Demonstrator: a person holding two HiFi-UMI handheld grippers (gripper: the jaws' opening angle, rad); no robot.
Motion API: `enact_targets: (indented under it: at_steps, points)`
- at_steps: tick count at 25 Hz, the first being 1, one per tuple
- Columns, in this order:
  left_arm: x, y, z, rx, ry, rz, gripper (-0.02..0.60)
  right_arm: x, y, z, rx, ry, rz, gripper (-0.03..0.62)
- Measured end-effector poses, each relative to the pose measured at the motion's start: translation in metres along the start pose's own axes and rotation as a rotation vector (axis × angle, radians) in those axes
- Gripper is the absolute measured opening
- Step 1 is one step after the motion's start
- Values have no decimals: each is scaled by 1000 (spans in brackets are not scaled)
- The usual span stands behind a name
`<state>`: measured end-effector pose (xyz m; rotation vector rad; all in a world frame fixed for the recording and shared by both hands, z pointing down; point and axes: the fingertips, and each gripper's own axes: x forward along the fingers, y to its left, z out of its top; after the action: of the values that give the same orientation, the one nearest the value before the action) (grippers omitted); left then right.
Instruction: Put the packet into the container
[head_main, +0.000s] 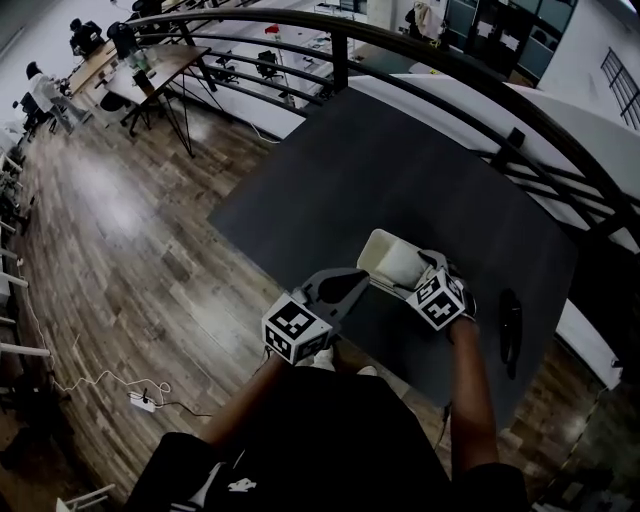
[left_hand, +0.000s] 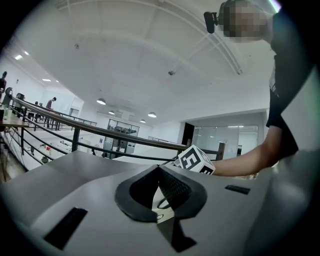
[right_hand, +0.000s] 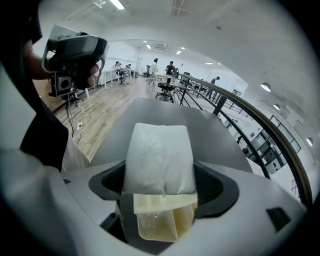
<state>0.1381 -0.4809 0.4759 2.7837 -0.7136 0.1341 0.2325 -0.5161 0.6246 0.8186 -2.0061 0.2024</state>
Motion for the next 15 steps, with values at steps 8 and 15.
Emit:
enact_targets:
  at_steps: [8,15]
  points:
    - [-11,11,1,-4,-3,52,6,25,-6,-6,18,20,58,403]
    - [-14,13,-3,-9,2,76,6,33,-12,-5,-6,30,72,403]
